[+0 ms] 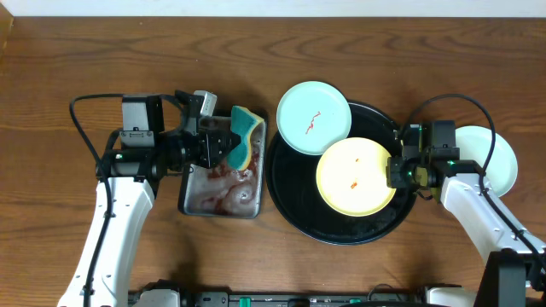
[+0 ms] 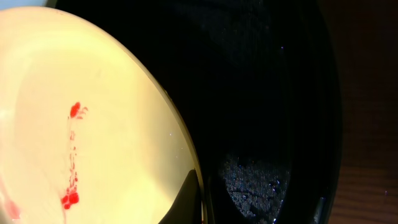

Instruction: Clean dirty plates on tray and stack at the side

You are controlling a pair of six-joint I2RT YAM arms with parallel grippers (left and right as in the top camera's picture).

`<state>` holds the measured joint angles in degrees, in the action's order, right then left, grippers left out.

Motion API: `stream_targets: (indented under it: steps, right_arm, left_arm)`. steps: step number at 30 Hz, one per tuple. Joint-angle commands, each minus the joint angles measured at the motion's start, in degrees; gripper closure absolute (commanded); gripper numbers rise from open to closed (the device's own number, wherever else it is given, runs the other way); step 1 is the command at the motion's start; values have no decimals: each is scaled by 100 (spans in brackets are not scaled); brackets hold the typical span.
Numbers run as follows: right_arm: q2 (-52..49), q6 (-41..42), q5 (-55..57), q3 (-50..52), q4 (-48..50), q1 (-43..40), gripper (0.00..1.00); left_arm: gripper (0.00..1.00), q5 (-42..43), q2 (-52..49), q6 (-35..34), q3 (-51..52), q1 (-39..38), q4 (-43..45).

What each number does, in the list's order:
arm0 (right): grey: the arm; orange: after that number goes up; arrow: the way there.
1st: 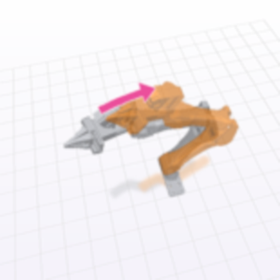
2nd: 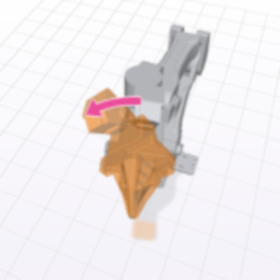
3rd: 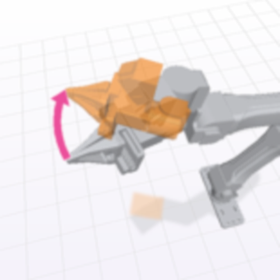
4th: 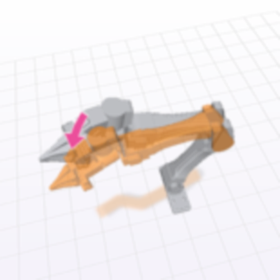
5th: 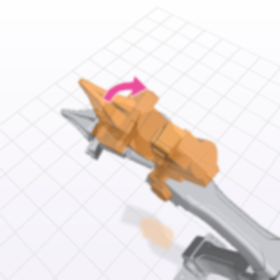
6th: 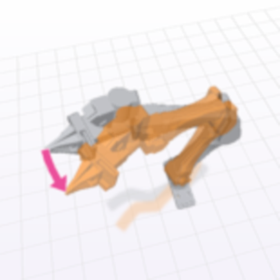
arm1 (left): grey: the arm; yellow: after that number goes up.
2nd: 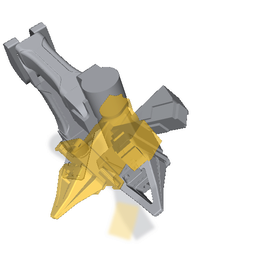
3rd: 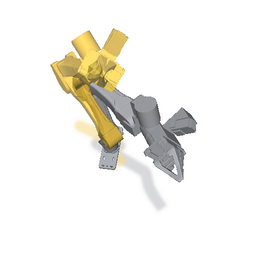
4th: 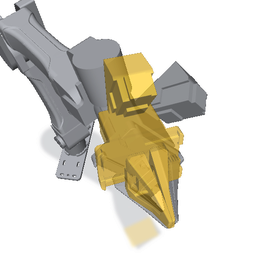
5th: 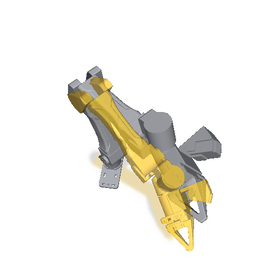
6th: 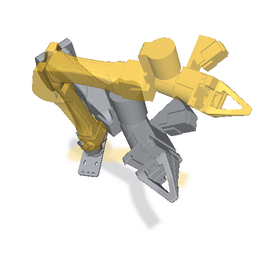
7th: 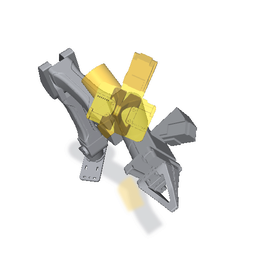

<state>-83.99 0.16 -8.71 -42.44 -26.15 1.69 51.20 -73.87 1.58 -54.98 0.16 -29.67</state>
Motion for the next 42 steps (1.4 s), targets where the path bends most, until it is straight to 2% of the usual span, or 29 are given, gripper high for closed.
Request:
stream_targets:
  steps: [1, 17, 21, 23, 29, 33, 37, 42]
  right_arm:
    - [7, -46, 90, 35, -2, 66, 99]
    - [7, 15, 68, 35, -94, 68, 99]
    - [7, 46, -337, 35, -273, 68, 99]
    - [7, 46, -645, 35, -385, 68, 99]
    - [7, 46, -935, 66, -623, 144, 99]
    - [7, 48, -935, 120, -616, 249, 99]
    - [7, 46, -935, 120, -577, 293, 99]
    - [7, 44, -935, 120, -555, 291, 99]
  left_arm:
    - [93, 236, 57, 98, 39, 20, 42]
    - [93, 232, 57, 98, 39, 20, 177]
    - [92, 57, 57, 35, 39, -2, 166]
    - [92, -527, 57, -166, 39, -118, 68]
    - [92, -3045, -92, -382, 39, -990, -225]
    - [92, -4367, -522, -1073, 39, -1499, -284]
    - [92, -5060, -1102, -1768, 37, -1729, -328]
    - [93, -5040, -1543, -1823, -256, -1829, -826]
